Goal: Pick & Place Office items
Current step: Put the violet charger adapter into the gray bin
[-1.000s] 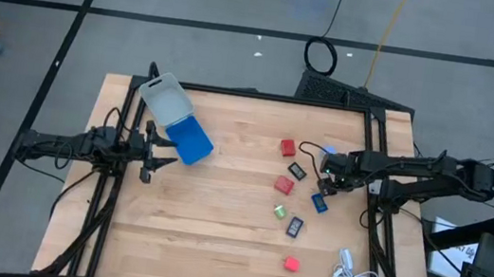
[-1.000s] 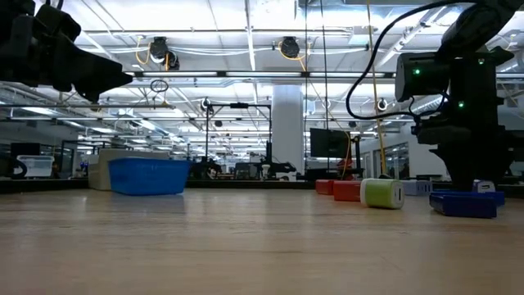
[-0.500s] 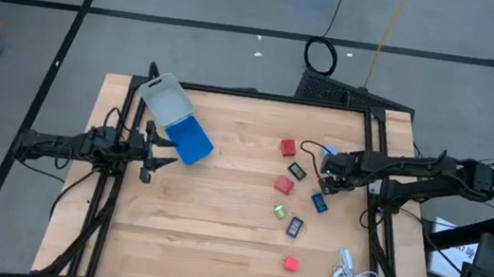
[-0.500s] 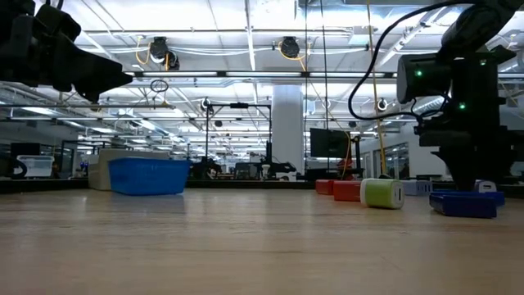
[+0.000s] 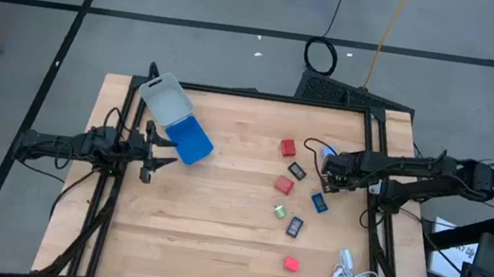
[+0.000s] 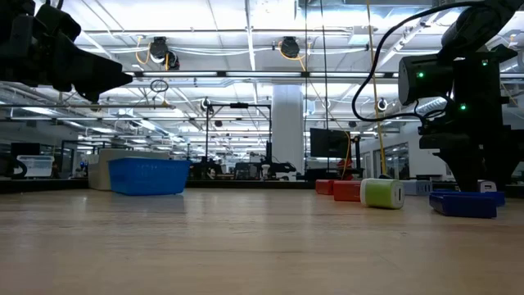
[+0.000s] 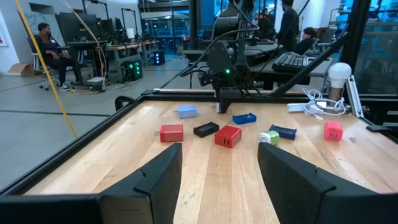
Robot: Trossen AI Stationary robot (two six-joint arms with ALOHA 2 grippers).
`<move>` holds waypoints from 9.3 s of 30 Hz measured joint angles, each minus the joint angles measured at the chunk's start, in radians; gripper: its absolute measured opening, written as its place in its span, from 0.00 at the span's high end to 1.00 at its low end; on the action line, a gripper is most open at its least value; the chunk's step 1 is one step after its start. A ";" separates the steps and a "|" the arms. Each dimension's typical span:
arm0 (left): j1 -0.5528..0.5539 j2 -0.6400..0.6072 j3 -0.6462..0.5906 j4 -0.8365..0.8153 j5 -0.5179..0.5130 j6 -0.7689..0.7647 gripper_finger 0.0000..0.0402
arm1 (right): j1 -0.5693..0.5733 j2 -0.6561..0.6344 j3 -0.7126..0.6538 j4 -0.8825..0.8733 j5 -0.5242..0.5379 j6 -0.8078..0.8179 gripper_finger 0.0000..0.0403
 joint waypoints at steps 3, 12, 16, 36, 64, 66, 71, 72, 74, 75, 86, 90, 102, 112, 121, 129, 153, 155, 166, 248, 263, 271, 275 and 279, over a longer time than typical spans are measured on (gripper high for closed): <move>0.000 0.000 0.000 0.000 0.000 0.000 0.47 | 0.000 0.000 0.000 0.001 -0.001 0.007 0.32; 0.000 0.000 0.000 0.000 0.000 0.000 0.47 | 0.001 0.000 0.000 0.004 -0.028 0.007 0.33; 0.000 0.000 0.000 0.000 0.000 0.000 0.47 | 0.015 0.000 0.000 0.004 -0.030 0.007 0.40; 0.000 0.000 0.000 0.000 0.000 0.000 0.47 | 0.040 0.000 0.000 0.045 -0.024 -0.002 0.65; 0.000 0.000 0.000 0.000 0.000 0.000 0.47 | 0.040 -0.128 0.001 0.995 0.017 -0.774 0.67; 0.000 0.000 0.000 0.000 0.000 0.000 0.47 | 0.039 -0.112 0.001 1.144 -0.045 -0.918 0.67; 0.000 0.000 0.000 0.000 0.000 0.000 0.47 | 0.039 -0.075 0.001 1.441 -0.300 -1.161 0.68; 0.000 0.000 0.000 0.000 0.000 0.000 0.47 | 0.039 -0.073 0.001 1.481 -0.335 -1.180 0.68; 0.000 0.000 0.000 0.000 0.000 0.000 0.47 | 0.039 -0.073 0.001 1.541 -0.372 -1.188 0.68; 0.000 0.000 0.000 0.000 0.000 0.000 0.47 | 0.039 -0.073 0.001 1.558 -0.375 -1.182 0.68; 0.000 0.000 0.000 0.000 0.000 0.000 0.47 | 0.039 -0.077 0.001 1.521 -0.475 -1.106 0.68; 0.000 0.000 0.000 0.000 0.000 0.000 0.47 | 0.063 -0.077 0.001 1.524 -0.501 -1.072 0.68; 0.000 0.000 0.000 0.027 0.000 0.000 0.47 | 0.210 0.195 0.008 1.889 -0.371 -1.024 0.68; 0.000 0.000 0.000 0.165 0.005 0.010 0.47 | 0.234 0.374 0.069 1.932 -0.364 -0.887 0.68; 0.003 0.088 -0.017 0.313 -0.277 -0.086 0.47 | 0.246 0.417 0.114 1.937 -0.263 -0.930 0.68; 0.065 0.358 -0.036 0.565 -0.244 -0.131 0.47 | 0.230 0.418 0.125 1.882 -0.232 -0.981 0.68; -0.023 1.288 0.389 0.804 -0.215 -0.051 0.23 | 0.181 0.409 0.147 1.890 -0.240 -1.028 0.68; -0.050 1.355 0.466 0.729 -0.216 0.026 0.19 | 0.181 0.409 0.148 1.890 -0.240 -1.026 0.68; -0.137 1.547 0.700 0.478 -0.295 0.155 0.22 | 0.161 0.409 0.150 2.002 -0.510 -0.902 0.68; -0.383 1.512 0.713 0.761 -0.685 0.900 0.51 | 0.170 0.410 0.149 1.978 -0.526 -0.618 0.68; -0.377 1.512 0.713 0.797 -0.598 0.901 0.30 | 0.196 0.410 0.153 2.001 -0.430 -0.634 0.68; -0.373 1.512 0.713 0.836 -0.559 0.927 0.40 | 0.202 0.410 0.162 2.001 -0.422 -0.633 0.68; -0.366 1.512 0.713 0.821 -0.525 0.909 0.43 | 0.204 0.413 0.162 2.003 -0.422 -0.628 0.68; -0.362 1.512 0.713 0.810 -0.525 0.914 0.43 | 0.209 0.415 0.163 2.010 -0.422 -0.611 0.68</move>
